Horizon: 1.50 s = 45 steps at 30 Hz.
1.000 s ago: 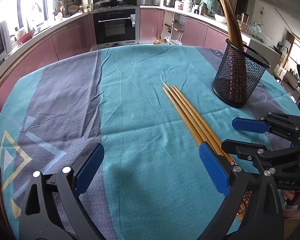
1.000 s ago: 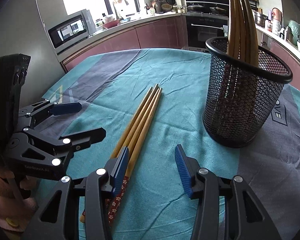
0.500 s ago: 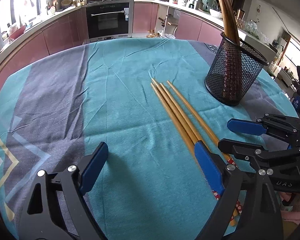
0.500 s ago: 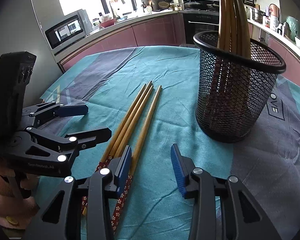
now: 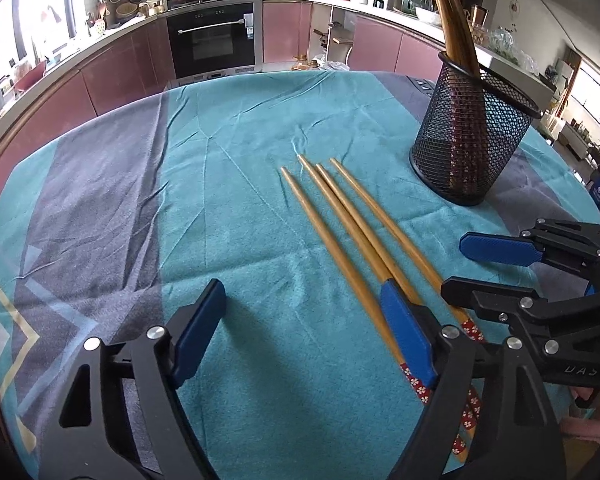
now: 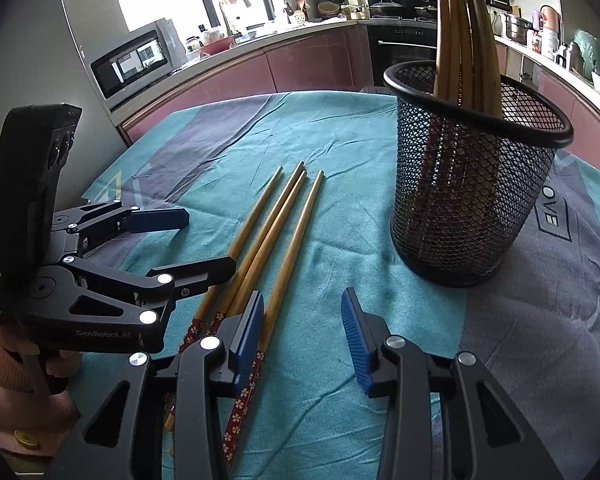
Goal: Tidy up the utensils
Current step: 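Move both open tools back over the remaining chopsticks on the cloth, then close the right tool on a chopstick while the left tool grasps another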
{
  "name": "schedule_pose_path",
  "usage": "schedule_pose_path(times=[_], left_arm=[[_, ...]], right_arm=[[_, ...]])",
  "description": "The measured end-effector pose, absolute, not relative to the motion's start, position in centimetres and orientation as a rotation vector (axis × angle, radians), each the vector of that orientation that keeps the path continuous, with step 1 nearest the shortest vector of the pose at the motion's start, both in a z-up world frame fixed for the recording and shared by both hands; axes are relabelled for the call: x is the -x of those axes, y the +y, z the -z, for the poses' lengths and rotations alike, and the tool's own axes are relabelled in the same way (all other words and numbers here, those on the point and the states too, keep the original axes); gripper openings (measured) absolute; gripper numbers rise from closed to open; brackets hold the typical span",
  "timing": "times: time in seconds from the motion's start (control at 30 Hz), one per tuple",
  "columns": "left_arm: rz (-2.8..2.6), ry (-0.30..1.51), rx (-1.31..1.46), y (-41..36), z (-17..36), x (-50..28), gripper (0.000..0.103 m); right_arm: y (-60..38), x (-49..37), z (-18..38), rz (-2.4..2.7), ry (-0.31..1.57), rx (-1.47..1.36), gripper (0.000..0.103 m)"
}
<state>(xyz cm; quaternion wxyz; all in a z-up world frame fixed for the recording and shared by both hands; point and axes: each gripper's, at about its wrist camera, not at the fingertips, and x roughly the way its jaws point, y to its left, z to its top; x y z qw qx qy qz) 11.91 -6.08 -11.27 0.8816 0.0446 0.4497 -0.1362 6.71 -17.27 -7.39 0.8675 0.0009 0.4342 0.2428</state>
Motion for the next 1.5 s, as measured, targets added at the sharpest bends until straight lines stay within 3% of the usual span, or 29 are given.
schedule_pose_path(times=[0.3, 0.47, 0.87, 1.5], left_arm=[[0.276, 0.934, -0.105, -5.9, 11.3, -12.0, 0.064], [0.278, 0.929, -0.112, -6.1, 11.2, -12.4, 0.05], [0.285, 0.93, -0.066, -5.9, 11.1, -12.5, 0.017], [0.27, 0.936, 0.02, -4.8, 10.8, -11.5, 0.008]], right_arm=[[-16.3, -7.6, 7.4, -0.499, 0.909, 0.039, 0.037], [-15.5, -8.3, 7.4, -0.489, 0.905, 0.077, 0.034], [-15.8, -9.1, 7.6, -0.468, 0.904, 0.052, 0.01], [-17.5, -8.0, 6.6, -0.491, 0.884, -0.06, 0.006]])
